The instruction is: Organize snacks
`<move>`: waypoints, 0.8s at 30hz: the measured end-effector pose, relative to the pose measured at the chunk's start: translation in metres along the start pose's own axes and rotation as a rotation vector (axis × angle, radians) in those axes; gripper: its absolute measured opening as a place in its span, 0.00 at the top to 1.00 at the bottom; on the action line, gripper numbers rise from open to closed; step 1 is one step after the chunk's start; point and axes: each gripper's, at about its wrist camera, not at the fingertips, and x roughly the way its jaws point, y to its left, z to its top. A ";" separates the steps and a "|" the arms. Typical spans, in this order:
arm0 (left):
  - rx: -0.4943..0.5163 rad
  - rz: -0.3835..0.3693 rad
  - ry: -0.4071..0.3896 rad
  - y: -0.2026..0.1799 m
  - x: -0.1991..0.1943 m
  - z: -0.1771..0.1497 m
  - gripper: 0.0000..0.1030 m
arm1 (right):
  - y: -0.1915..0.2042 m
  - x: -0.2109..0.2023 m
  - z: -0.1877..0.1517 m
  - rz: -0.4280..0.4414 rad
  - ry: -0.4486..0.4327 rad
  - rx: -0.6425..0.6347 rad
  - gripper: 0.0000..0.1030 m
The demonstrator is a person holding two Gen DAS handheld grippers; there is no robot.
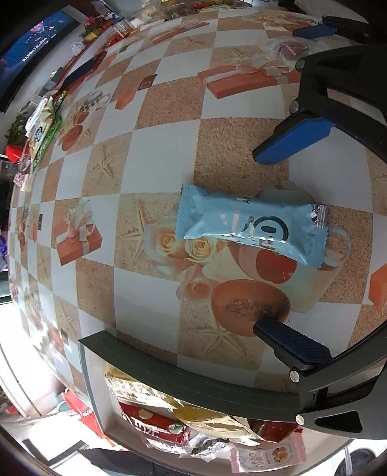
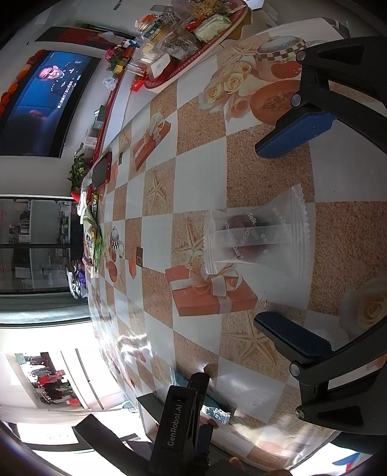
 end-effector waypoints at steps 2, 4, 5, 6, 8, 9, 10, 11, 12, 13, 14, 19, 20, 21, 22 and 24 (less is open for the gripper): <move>0.002 0.000 0.023 0.000 0.001 0.002 0.00 | 0.000 0.000 0.000 0.000 -0.001 0.000 0.00; 0.011 -0.003 0.019 0.001 0.000 0.003 0.00 | 0.000 0.000 0.000 0.000 0.000 0.000 0.00; 0.018 -0.004 0.009 0.000 0.000 0.003 0.00 | 0.000 0.000 0.000 0.000 0.001 0.000 0.00; 0.025 -0.007 -0.013 0.000 -0.001 0.001 0.00 | 0.000 0.000 0.000 0.000 0.001 0.000 0.00; 0.026 -0.008 -0.041 -0.001 -0.001 0.000 0.00 | 0.000 0.000 0.000 0.000 0.001 0.000 0.00; 0.026 -0.008 -0.049 -0.001 -0.002 -0.002 0.00 | 0.000 0.000 0.000 0.000 0.001 0.000 0.00; 0.025 -0.008 -0.054 -0.001 -0.002 -0.002 0.00 | 0.000 0.000 0.000 0.000 0.002 0.000 0.00; 0.025 -0.008 -0.054 -0.001 -0.002 -0.002 0.00 | 0.000 0.000 0.000 0.001 0.001 0.000 0.00; 0.025 -0.008 -0.053 -0.001 -0.003 -0.002 0.00 | 0.000 0.000 0.000 0.000 0.001 0.000 0.00; 0.025 -0.008 -0.050 -0.002 -0.002 -0.001 0.00 | 0.000 0.000 0.000 0.000 0.001 0.000 0.00; 0.026 -0.008 -0.048 -0.002 -0.001 0.000 0.00 | 0.000 0.000 0.000 0.001 0.000 0.000 0.00; 0.025 -0.007 -0.020 0.000 -0.003 -0.001 0.00 | 0.001 0.000 0.000 0.002 0.000 -0.002 0.00; 0.029 -0.009 -0.023 0.000 -0.003 -0.001 0.00 | 0.001 0.000 0.000 0.001 0.002 -0.001 0.00; 0.032 -0.010 -0.028 0.000 -0.003 0.000 0.00 | 0.001 0.000 0.001 0.001 0.005 -0.002 0.00; 0.036 -0.010 -0.041 0.000 -0.003 -0.001 0.00 | 0.002 0.000 0.000 0.002 0.009 -0.003 0.00; 0.041 -0.014 -0.076 0.000 -0.004 -0.004 0.00 | 0.003 0.000 0.002 0.005 0.013 -0.007 0.00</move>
